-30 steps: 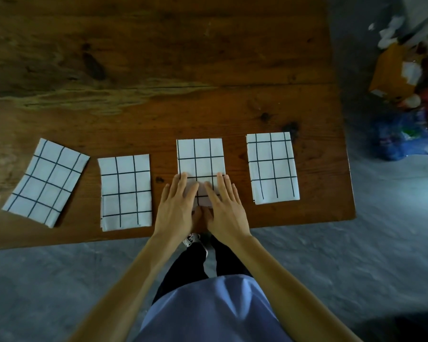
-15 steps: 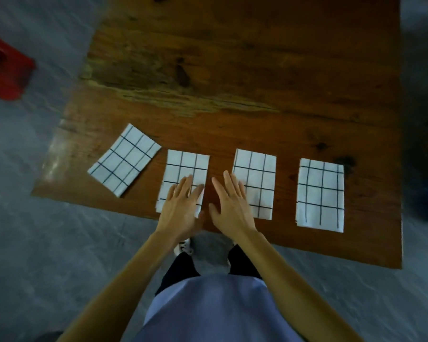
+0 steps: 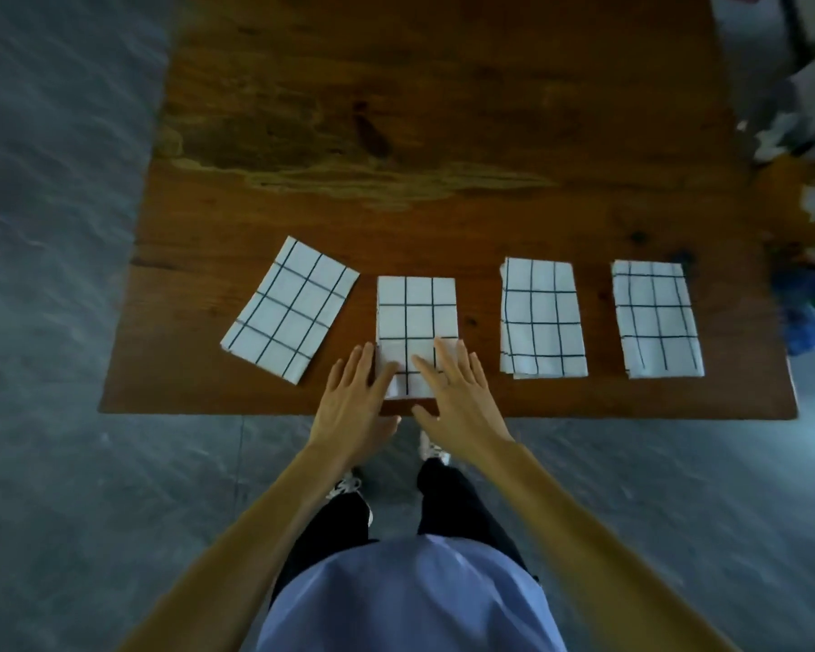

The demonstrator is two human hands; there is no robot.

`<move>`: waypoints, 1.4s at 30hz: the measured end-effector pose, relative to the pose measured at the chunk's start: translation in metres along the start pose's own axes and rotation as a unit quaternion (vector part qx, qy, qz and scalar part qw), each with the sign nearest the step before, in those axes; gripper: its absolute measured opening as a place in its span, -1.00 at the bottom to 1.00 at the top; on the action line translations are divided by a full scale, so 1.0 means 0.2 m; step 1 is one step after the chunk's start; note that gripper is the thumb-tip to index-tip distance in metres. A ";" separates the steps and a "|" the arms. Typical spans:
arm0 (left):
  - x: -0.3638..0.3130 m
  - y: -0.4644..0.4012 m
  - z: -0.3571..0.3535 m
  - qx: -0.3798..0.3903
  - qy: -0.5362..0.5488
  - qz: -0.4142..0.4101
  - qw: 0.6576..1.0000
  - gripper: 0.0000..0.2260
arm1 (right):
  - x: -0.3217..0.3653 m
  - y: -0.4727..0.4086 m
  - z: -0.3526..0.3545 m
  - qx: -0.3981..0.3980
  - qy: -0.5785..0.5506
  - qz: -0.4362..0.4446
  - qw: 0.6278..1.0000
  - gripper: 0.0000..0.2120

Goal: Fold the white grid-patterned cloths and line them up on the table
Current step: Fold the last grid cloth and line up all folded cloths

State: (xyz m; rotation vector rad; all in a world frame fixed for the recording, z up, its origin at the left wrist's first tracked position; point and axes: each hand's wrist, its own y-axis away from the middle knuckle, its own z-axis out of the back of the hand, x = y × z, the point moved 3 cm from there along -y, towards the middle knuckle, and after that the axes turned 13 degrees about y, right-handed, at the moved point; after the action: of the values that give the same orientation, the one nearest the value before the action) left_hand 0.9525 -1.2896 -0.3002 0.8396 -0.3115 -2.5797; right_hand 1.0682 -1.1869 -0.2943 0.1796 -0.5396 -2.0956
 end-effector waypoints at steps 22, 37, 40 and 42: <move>0.04 -0.23 0.06 -0.018 -0.004 0.013 1.000 -0.48 | 0.02 -0.15 0.01 -0.024 -0.082 -0.089 0.992 -0.39; 0.44 -0.02 0.46 -0.075 0.018 0.057 0.995 -0.37 | 0.38 -0.34 0.21 -0.041 -0.062 0.034 0.997 -0.43; 0.52 0.01 0.51 -0.068 0.046 0.040 0.996 -0.34 | 0.50 -0.36 0.21 -0.024 -0.029 0.013 0.999 -0.42; 0.59 0.02 0.54 -0.045 0.043 0.018 0.998 -0.35 | 0.59 -0.36 0.21 -0.015 -0.037 -0.009 0.999 -0.41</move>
State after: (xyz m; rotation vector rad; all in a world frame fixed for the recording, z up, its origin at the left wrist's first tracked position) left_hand 0.8015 -1.3363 -0.2735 0.9009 -0.1810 -2.4965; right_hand 0.9329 -1.2383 -0.2793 0.0899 -0.5521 -2.1343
